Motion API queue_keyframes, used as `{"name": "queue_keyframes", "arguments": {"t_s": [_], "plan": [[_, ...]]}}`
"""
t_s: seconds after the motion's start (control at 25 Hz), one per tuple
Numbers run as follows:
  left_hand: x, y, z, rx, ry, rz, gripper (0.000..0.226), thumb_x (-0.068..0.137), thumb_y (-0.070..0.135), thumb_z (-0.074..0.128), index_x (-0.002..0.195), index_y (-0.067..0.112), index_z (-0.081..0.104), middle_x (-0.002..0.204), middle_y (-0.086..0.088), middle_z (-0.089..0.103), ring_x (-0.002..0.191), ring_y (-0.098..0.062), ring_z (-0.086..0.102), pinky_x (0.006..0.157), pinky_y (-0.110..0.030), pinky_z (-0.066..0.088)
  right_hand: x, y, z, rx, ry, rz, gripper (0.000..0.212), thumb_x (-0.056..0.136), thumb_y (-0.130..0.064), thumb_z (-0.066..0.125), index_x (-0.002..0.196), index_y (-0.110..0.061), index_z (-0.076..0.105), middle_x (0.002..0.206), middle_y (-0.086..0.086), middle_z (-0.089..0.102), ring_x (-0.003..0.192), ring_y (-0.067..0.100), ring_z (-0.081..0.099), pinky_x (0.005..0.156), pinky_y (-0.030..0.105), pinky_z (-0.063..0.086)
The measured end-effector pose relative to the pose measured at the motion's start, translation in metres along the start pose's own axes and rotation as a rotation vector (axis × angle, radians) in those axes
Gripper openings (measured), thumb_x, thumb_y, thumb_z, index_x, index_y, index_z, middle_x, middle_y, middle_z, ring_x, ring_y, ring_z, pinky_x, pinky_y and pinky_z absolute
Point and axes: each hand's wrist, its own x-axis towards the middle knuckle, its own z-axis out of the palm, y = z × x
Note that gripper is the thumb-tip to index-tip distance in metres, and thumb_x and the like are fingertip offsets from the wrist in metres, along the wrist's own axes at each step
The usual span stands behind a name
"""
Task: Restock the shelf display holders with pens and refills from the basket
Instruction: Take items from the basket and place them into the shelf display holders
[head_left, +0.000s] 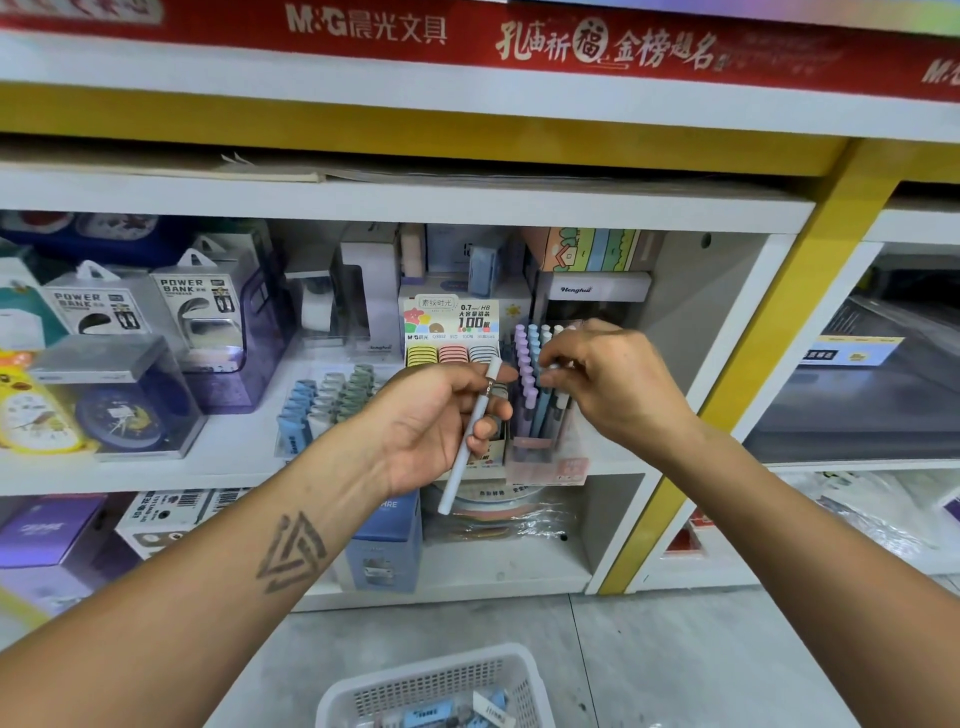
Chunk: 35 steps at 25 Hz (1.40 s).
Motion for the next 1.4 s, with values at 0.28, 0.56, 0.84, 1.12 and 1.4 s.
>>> {"name": "queue_keyframes", "arguments": {"t_s": [0.28,0.56,0.84,1.12,1.4], "plan": [[0.001,-0.002,0.000,0.002,0.008,0.006,0.014,0.095,0.004,0.048,0.102,0.001,0.060,0.072,-0.014,0.064,0.054,-0.016,0.051,0.049,-0.022,0.041,0.000,-0.006,-0.003,0.077,-0.055,0.009,0.016,0.079,-0.025,0.082,0.073,-0.022,0.067,0.072,-0.008,0.061,0.072,0.017,0.059,0.063,0.035,0.048],[-0.004,-0.002,0.005,0.052,-0.030,0.070,0.020,0.094,0.004,0.058,0.109,0.001,0.071,0.079,-0.015,0.067,0.064,-0.019,0.059,0.053,-0.024,0.048,0.002,-0.007,-0.007,0.123,-0.083,0.096,0.020,0.096,-0.027,0.063,0.110,-0.021,0.076,0.099,-0.011,0.067,0.094,0.010,0.057,0.079,0.027,0.048],[0.002,-0.001,0.034,-0.041,-0.091,0.203,0.023,0.096,-0.002,0.051,0.111,-0.012,0.065,0.089,-0.022,0.069,0.073,-0.023,0.067,0.065,-0.025,0.058,-0.004,0.000,-0.027,1.127,0.039,0.447,0.018,0.085,-0.002,0.074,0.103,0.000,0.072,0.075,0.011,0.072,0.061,0.015,0.062,0.060,0.022,0.053],[0.019,-0.012,0.022,1.335,0.210,0.810,0.045,0.095,0.009,0.050,0.138,0.017,0.055,0.145,0.004,0.050,0.135,-0.009,0.040,0.108,-0.002,0.015,-0.021,0.033,-0.040,0.326,0.339,0.227,0.015,0.091,-0.016,0.070,0.105,-0.019,0.074,0.080,-0.009,0.072,0.073,0.004,0.069,0.071,0.024,0.059],[0.031,-0.026,0.010,1.618,0.047,0.724,0.067,0.093,0.009,0.044,0.156,0.020,0.023,0.164,0.003,0.018,0.151,-0.010,0.011,0.123,-0.027,0.010,-0.027,0.040,-0.017,0.166,0.156,0.179,0.015,0.092,-0.020,0.070,0.106,-0.022,0.066,0.086,-0.010,0.072,0.080,0.000,0.069,0.077,0.023,0.059]]}}
